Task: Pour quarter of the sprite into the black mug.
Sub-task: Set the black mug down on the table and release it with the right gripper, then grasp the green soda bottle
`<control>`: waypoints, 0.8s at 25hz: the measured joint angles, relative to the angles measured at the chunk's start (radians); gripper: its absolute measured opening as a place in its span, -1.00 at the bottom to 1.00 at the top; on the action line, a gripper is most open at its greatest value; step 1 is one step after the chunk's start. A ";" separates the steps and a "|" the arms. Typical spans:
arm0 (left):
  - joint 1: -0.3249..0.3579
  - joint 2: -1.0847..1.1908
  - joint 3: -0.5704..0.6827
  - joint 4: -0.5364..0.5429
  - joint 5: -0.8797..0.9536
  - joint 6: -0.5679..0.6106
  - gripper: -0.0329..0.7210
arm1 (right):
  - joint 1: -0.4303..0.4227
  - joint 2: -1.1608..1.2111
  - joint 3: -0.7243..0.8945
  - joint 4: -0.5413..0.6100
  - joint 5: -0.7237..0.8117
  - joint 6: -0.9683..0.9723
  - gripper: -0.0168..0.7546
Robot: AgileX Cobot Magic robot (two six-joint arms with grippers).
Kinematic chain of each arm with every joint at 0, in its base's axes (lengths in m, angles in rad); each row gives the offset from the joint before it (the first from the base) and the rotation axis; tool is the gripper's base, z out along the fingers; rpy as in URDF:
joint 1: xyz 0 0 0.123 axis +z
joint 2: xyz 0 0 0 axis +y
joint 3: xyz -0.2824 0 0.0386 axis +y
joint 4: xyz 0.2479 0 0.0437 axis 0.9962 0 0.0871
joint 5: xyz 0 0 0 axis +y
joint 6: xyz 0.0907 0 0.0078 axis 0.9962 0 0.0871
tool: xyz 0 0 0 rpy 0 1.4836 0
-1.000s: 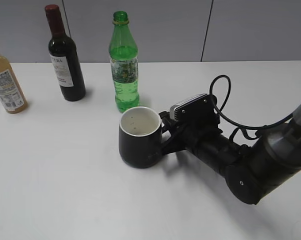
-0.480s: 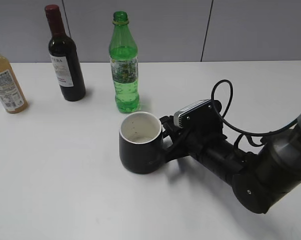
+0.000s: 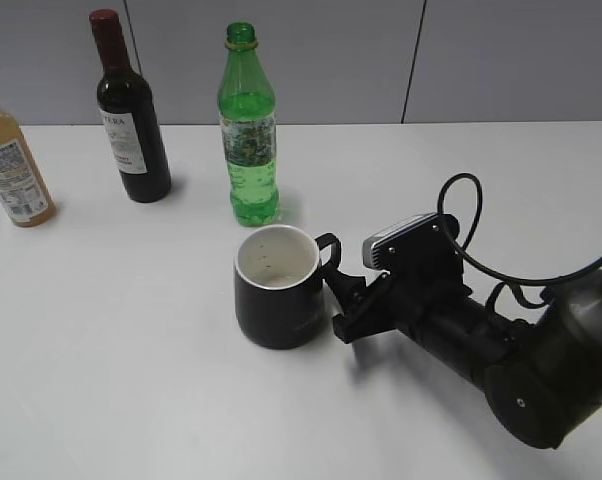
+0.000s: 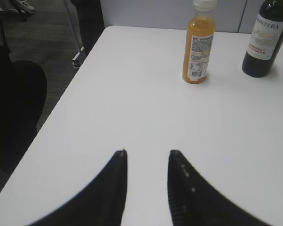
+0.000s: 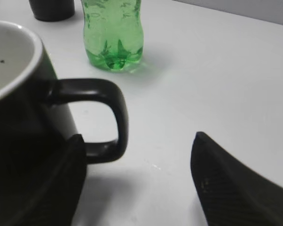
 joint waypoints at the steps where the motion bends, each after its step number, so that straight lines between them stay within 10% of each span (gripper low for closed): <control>1: 0.000 0.000 0.000 0.000 0.000 0.000 -0.29 | 0.000 -0.009 0.018 0.004 0.000 0.000 0.42; 20: 0.000 0.000 0.000 0.000 0.000 0.000 -0.29 | -0.219 -0.272 0.157 0.132 0.005 -0.013 0.40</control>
